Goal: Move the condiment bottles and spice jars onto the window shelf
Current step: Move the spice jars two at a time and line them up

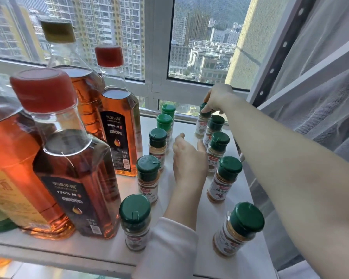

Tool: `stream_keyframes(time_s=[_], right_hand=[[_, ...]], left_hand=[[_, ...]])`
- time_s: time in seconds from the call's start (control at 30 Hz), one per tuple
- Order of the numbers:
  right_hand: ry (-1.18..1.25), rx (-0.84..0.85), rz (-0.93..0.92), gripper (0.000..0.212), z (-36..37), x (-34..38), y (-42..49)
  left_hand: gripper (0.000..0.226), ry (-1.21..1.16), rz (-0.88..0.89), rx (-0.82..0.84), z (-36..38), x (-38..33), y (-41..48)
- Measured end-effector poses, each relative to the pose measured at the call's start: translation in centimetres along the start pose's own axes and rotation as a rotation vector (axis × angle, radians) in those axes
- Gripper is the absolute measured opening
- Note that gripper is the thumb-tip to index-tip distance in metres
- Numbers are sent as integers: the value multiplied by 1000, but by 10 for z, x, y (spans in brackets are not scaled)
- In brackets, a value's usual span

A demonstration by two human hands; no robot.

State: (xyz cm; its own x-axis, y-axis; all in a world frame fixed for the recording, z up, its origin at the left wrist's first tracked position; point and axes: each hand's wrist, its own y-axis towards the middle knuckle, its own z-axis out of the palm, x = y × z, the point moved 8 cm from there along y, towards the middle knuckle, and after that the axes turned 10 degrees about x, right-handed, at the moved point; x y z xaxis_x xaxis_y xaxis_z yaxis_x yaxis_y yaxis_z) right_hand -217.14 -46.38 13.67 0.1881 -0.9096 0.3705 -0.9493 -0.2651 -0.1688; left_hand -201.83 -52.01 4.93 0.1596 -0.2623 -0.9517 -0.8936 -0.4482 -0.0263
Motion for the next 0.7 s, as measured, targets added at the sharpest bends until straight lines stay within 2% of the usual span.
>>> stream_keyframes(time_s=[0.13,0.3,0.43,0.7], right_hand=[[71,-19,55,47,-5,-15,5],[105,-58,99,37,-5,-25,10],[129,-52,112,41,-3,-27,15],[64,-11,125,40,-1,-32,14]], left_hand=[[54,23,3,-4,-1,1,0],[55,31,14,-9,-3,1,-1],[55,25,12,-8,-3,4,-2],[55,56,44,-9,-4,-2,-10]])
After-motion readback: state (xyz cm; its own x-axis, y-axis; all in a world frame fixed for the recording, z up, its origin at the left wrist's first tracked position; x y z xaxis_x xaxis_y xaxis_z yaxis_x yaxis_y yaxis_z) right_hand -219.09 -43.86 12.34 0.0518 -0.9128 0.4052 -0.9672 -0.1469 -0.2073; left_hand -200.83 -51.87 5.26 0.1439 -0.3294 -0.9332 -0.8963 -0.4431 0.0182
